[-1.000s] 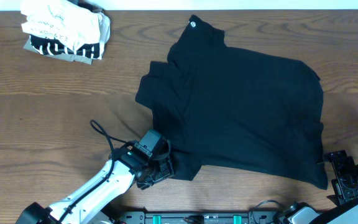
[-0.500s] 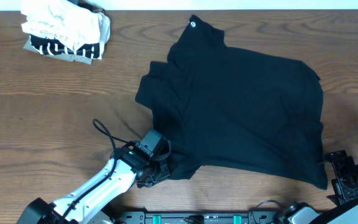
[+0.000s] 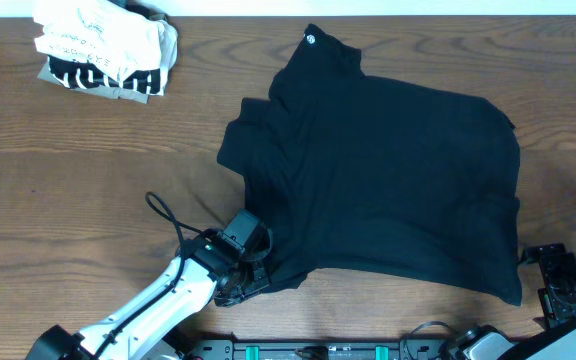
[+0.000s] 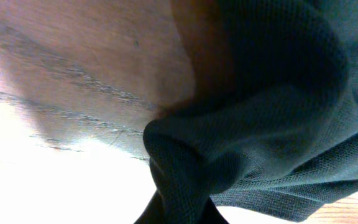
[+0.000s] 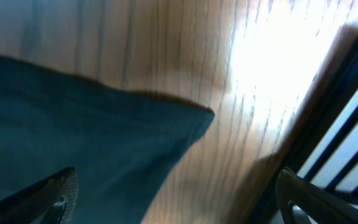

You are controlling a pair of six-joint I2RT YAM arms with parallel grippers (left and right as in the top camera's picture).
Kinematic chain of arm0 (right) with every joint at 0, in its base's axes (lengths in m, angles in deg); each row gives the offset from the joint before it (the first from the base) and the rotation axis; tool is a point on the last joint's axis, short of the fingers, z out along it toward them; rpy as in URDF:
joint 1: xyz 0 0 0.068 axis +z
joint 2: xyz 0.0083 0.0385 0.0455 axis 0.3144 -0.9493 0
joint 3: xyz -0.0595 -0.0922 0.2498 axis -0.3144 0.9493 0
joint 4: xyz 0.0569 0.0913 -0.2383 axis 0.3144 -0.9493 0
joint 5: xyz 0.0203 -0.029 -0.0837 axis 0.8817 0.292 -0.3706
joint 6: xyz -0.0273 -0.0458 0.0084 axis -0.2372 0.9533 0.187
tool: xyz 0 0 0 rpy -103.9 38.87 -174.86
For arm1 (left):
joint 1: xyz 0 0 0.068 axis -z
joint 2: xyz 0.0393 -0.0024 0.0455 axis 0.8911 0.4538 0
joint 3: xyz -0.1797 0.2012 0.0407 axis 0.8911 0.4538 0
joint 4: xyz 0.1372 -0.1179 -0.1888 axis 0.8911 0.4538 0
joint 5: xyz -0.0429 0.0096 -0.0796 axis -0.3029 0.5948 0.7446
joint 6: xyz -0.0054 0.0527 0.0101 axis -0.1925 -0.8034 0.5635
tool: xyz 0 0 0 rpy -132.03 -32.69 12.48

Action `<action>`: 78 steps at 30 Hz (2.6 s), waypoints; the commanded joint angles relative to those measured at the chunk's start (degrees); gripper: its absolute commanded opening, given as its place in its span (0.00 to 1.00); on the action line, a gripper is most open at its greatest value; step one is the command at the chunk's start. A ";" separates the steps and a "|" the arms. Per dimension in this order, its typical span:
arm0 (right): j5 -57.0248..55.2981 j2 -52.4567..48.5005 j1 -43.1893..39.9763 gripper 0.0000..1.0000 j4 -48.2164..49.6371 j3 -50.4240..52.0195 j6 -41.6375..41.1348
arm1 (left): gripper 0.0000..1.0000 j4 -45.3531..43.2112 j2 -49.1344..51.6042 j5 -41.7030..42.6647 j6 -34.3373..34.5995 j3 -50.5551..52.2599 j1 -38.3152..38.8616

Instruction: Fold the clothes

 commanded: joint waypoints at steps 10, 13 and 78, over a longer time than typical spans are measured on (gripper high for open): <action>-1.03 0.55 -0.42 0.93 8.04 8.72 -3.56 | 0.06 0.55 -1.03 -2.03 -0.96 -1.14 -0.24; -0.90 0.55 -0.42 0.91 9.38 9.11 -3.54 | 0.06 0.55 -1.03 -2.03 -0.96 -1.14 -0.24; -5.18 2.21 7.30 0.02 -2.47 2.47 -12.15 | 0.06 12.24 -15.76 -0.92 -0.72 -9.05 -0.24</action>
